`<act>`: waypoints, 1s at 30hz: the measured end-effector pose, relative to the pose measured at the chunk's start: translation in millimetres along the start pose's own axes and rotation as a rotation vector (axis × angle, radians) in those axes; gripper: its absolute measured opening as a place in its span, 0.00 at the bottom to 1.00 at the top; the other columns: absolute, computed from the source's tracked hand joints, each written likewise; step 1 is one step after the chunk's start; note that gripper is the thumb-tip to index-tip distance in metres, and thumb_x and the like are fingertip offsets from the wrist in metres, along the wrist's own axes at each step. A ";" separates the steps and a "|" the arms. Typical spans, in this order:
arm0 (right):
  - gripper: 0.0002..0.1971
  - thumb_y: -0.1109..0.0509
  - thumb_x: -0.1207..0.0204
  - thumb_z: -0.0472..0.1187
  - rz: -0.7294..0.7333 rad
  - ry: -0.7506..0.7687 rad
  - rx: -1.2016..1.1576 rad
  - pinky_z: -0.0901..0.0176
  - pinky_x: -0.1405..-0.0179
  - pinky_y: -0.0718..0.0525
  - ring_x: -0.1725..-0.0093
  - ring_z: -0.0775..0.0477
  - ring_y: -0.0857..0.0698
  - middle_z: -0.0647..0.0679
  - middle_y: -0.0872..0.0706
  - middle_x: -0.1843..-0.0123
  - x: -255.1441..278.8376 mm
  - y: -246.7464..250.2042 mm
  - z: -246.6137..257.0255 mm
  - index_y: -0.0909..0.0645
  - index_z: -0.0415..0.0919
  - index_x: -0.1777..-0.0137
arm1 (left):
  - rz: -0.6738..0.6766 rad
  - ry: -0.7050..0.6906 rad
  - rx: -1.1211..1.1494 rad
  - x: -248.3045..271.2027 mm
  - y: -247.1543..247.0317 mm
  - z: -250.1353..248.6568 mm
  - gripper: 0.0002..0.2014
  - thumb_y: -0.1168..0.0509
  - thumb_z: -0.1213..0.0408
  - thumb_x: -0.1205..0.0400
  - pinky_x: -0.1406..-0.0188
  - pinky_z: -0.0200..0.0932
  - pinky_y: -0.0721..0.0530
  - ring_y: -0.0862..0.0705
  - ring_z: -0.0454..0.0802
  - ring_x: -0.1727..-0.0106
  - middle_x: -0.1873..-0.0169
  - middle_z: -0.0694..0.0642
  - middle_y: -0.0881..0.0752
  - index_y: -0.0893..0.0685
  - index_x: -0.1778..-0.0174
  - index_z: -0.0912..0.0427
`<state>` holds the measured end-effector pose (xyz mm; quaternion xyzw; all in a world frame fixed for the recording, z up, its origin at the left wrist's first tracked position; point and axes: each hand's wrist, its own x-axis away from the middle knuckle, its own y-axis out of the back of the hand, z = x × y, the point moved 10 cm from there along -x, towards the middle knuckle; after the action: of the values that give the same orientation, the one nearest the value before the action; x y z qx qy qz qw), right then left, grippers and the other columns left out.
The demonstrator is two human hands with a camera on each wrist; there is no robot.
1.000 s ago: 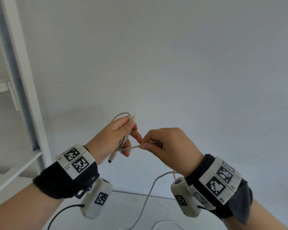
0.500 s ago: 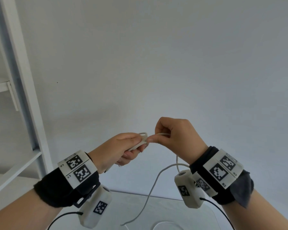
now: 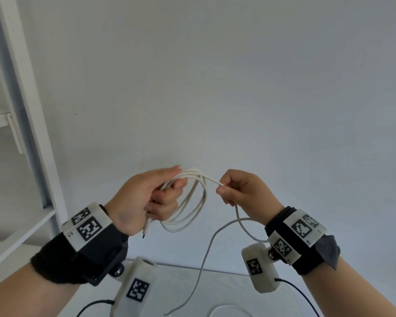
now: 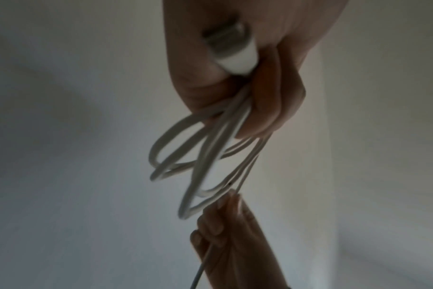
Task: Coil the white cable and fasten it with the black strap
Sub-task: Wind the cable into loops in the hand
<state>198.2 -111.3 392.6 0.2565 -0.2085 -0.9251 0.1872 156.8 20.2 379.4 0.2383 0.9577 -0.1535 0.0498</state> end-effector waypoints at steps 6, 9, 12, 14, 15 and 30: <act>0.08 0.28 0.29 0.30 0.077 -0.063 0.035 0.67 0.63 0.18 0.70 0.54 0.17 0.51 0.16 0.70 5.2 -5.0 -22.4 0.20 0.42 0.64 | -0.016 -0.021 0.083 -1.5 10.1 -8.5 0.16 0.44 0.52 0.22 0.87 0.35 0.47 0.42 0.37 0.89 0.88 0.42 0.36 0.25 0.73 0.56; 0.10 0.26 0.31 0.32 0.125 -0.095 0.228 0.71 0.60 0.20 0.67 0.59 0.16 0.55 0.15 0.69 10.1 -7.6 -36.0 0.21 0.47 0.66 | -0.031 -0.033 0.094 -1.8 14.6 -12.0 0.17 0.44 0.52 0.21 0.87 0.35 0.46 0.41 0.36 0.88 0.88 0.42 0.35 0.25 0.73 0.56; 0.14 0.27 0.32 0.33 0.146 -0.113 0.350 0.74 0.60 0.22 0.67 0.64 0.19 0.58 0.16 0.69 15.7 -6.2 -49.0 0.24 0.52 0.69 | -0.043 -0.040 0.071 -2.3 17.1 -15.7 0.17 0.44 0.51 0.21 0.87 0.35 0.45 0.41 0.37 0.88 0.88 0.42 0.36 0.25 0.73 0.55; 0.14 0.27 0.32 0.34 0.155 -0.130 0.396 0.74 0.60 0.22 0.66 0.64 0.18 0.58 0.16 0.68 18.7 -5.0 -56.0 0.24 0.54 0.70 | -0.044 -0.043 0.066 -1.9 17.1 -17.4 0.17 0.44 0.51 0.22 0.87 0.35 0.45 0.42 0.37 0.88 0.88 0.42 0.36 0.25 0.73 0.55; 0.14 0.26 0.33 0.35 0.162 -0.147 0.422 0.74 0.61 0.22 0.64 0.63 0.18 0.57 0.16 0.68 19.7 -4.4 -60.8 0.23 0.54 0.70 | -0.042 -0.048 0.077 -1.9 17.0 -18.8 0.17 0.44 0.51 0.21 0.87 0.35 0.44 0.43 0.37 0.88 0.88 0.42 0.36 0.25 0.73 0.55; 0.12 0.35 0.25 0.38 0.008 -0.228 0.763 0.54 0.35 0.42 0.33 0.54 0.36 0.63 0.26 0.40 25.3 -18.2 -86.6 0.16 0.57 0.58 | -0.005 -0.013 0.162 -8.7 4.4 -6.7 0.16 0.44 0.51 0.22 0.87 0.35 0.43 0.40 0.37 0.88 0.86 0.43 0.36 0.25 0.71 0.56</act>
<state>221.5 -132.5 306.1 0.2022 -0.5575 -0.8031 0.0575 166.4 22.2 386.0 0.2383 0.9423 -0.2323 0.0361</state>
